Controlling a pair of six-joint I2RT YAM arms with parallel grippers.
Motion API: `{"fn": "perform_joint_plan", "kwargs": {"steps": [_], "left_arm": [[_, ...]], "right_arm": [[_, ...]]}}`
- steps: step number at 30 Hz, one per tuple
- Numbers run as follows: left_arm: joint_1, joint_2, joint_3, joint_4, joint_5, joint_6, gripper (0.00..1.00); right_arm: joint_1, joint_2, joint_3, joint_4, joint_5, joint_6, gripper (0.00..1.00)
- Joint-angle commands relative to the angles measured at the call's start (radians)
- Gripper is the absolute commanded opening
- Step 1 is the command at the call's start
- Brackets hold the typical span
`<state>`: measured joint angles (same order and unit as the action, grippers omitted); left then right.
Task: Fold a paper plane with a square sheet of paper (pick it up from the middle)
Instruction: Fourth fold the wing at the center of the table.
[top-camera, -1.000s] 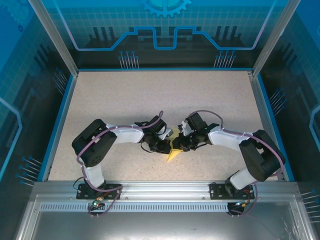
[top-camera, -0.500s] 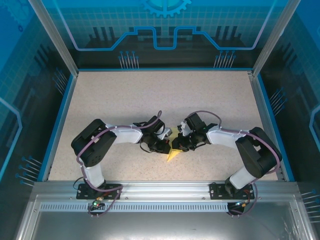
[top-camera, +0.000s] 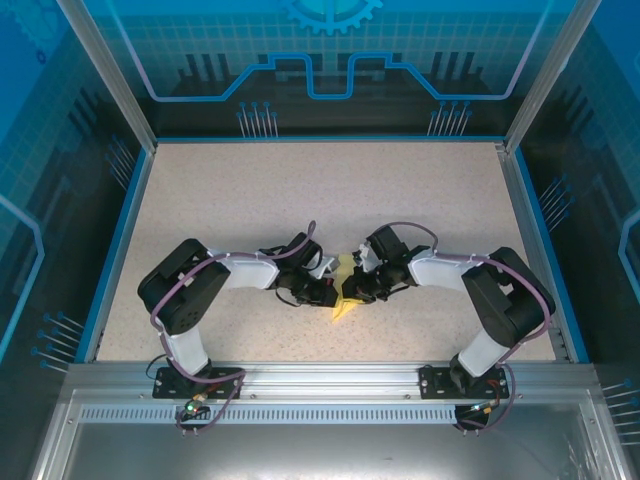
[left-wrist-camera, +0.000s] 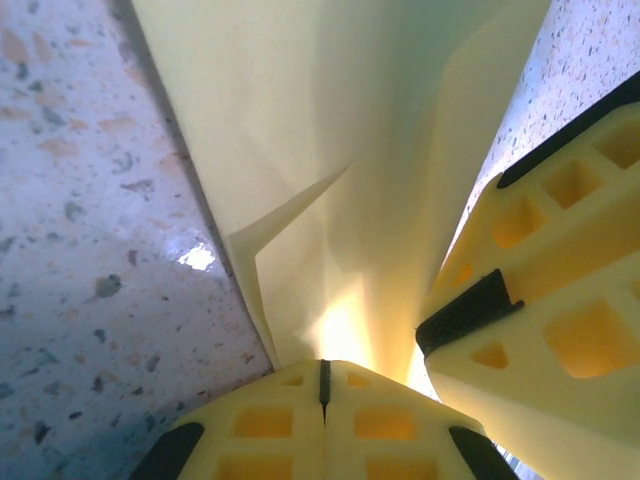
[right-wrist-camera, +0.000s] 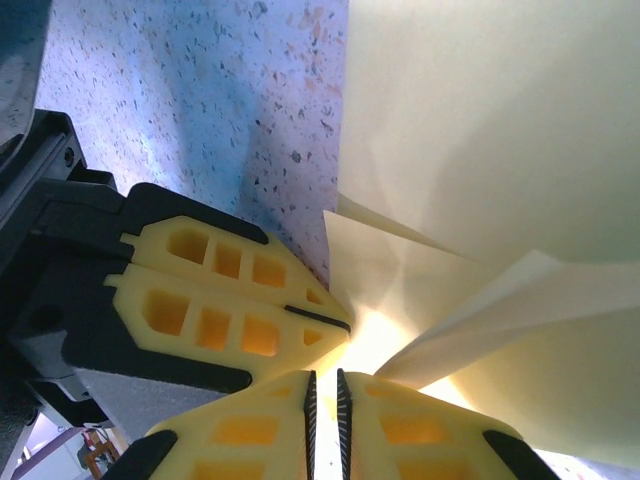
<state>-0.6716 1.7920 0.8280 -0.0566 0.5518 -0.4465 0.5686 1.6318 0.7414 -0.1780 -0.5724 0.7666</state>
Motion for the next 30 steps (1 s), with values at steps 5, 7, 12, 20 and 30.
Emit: {"fn": "perform_joint_plan", "kwargs": {"steps": [5, 7, 12, 20, 30], "left_arm": [[0.014, -0.008, -0.022, -0.001, 0.008, 0.002, 0.00], [0.014, -0.006, -0.023, -0.003, 0.007, 0.002, 0.00], [0.017, 0.005, -0.023, -0.003, 0.010, 0.004, 0.00], [0.018, 0.012, -0.016, -0.003, 0.013, 0.008, 0.00], [0.019, 0.005, -0.018, -0.005, 0.014, 0.007, 0.00]], "right_arm": [[-0.002, -0.009, 0.027, 0.005, 0.010, -0.013, 0.17], [-0.006, -0.030, 0.018, -0.016, 0.018, -0.018, 0.19], [-0.022, -0.097, -0.006, -0.100, 0.045, -0.040, 0.27], [-0.054, -0.178, -0.060, -0.206, 0.078, -0.053, 0.33], [-0.068, -0.123, -0.050, -0.141, 0.087, -0.032, 0.39]]}}
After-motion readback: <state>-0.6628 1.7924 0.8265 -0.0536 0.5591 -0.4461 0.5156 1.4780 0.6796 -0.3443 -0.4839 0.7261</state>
